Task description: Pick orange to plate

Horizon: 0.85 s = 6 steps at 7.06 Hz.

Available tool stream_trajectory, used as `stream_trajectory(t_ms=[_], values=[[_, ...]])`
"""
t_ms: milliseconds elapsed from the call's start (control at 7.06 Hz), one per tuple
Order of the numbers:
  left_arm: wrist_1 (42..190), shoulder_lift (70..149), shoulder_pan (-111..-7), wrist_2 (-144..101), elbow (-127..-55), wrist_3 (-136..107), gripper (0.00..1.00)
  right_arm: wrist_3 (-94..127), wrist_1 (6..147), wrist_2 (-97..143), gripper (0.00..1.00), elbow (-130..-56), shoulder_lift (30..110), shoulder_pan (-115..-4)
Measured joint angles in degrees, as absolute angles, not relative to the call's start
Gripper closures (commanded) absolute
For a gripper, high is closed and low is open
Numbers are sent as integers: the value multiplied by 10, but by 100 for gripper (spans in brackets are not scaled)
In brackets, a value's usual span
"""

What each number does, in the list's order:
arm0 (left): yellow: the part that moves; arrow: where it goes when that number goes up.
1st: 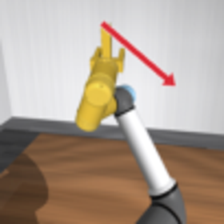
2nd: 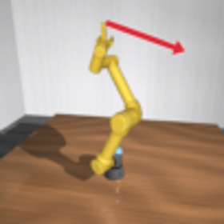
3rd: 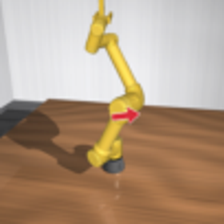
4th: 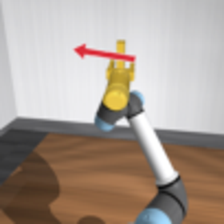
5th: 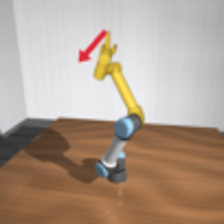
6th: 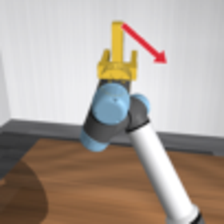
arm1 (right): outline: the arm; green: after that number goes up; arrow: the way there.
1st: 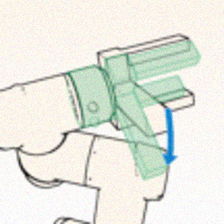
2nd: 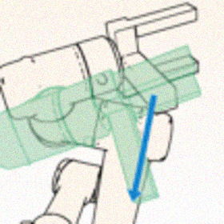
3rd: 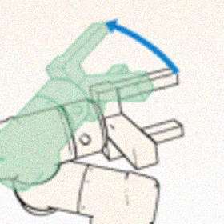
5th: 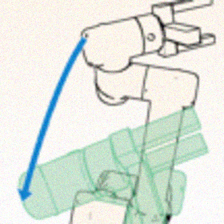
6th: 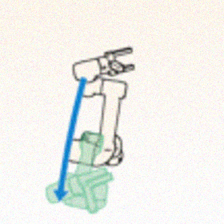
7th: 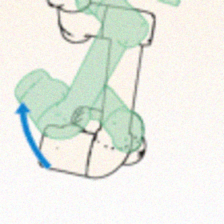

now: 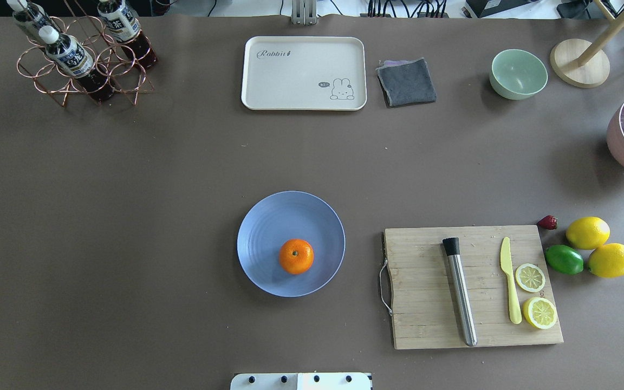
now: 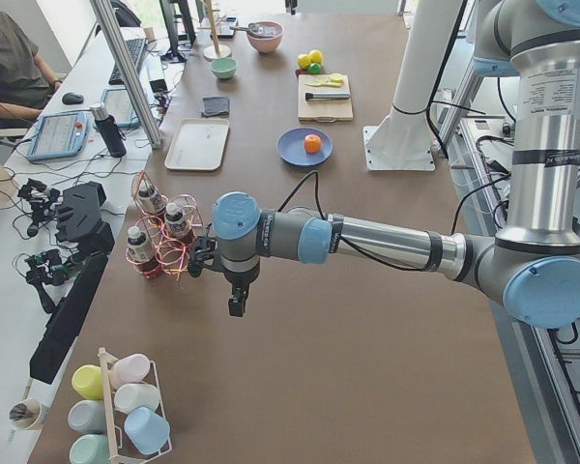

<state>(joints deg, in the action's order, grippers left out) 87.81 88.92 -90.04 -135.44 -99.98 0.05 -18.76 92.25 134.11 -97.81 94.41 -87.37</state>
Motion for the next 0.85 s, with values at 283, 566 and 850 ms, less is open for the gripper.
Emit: stream_trajectory(t_ms=[283,566,850], values=[[868,869,-910,-1347,-994,7,3,-198,923,1339,0,-975,941,-890],[870,857,-912,-1347,-996,12,3,-199,923,1338,0,-977,936,-896],[875,848,-913,-1346,-1004,13,3,-198,923,1338,0,-977,934,-896]])
